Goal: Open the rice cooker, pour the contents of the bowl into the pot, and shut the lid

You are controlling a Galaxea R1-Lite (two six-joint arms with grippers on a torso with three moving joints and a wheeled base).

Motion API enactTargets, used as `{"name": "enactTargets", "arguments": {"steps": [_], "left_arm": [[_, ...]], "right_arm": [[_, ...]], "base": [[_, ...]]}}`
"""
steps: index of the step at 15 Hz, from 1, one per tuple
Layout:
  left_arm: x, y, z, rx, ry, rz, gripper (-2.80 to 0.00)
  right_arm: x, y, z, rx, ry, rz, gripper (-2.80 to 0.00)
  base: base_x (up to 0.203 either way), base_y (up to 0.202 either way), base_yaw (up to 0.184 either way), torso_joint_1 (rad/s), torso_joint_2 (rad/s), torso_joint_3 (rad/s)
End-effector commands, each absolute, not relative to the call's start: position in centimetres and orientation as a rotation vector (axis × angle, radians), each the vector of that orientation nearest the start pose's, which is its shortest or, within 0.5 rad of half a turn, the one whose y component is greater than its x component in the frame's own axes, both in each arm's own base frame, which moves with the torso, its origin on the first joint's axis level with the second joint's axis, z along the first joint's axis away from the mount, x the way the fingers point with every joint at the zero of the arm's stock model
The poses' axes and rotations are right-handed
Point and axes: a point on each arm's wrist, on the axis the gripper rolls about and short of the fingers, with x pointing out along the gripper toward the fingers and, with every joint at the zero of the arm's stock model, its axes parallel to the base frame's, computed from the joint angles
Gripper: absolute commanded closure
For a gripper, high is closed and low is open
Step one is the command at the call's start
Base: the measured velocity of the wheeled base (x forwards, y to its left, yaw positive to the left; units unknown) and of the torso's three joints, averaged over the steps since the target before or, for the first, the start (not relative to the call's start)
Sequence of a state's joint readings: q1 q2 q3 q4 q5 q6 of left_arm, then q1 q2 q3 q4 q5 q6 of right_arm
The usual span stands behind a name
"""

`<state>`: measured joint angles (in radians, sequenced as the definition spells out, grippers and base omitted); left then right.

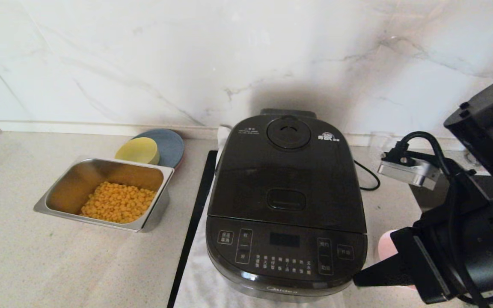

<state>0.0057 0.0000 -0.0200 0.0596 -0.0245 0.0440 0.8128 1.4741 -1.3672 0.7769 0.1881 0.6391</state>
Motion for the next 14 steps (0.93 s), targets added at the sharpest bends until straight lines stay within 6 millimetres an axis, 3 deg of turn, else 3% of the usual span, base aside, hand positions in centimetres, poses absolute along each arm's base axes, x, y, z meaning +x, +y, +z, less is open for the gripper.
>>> {"name": "enactTargets", "arguments": {"steps": [1, 14], "left_arm": [[-2.43, -0.07, 7.49, 0.044, 0.041, -0.019, 0.0], [-2.44, -0.07, 7.49, 0.043, 0.04, -0.019, 0.0]], "right_arm": [[15.14, 16.79, 27.03, 0.262, 1.139, 0.607, 0.0], [15.62, 17.04, 26.93, 0.27, 1.142, 0.598, 0.0]], "base": [[0.0, 0.0, 0.0, 0.0, 0.0, 0.0], [0.0, 0.0, 0.0, 0.0, 0.0, 0.0]]}}
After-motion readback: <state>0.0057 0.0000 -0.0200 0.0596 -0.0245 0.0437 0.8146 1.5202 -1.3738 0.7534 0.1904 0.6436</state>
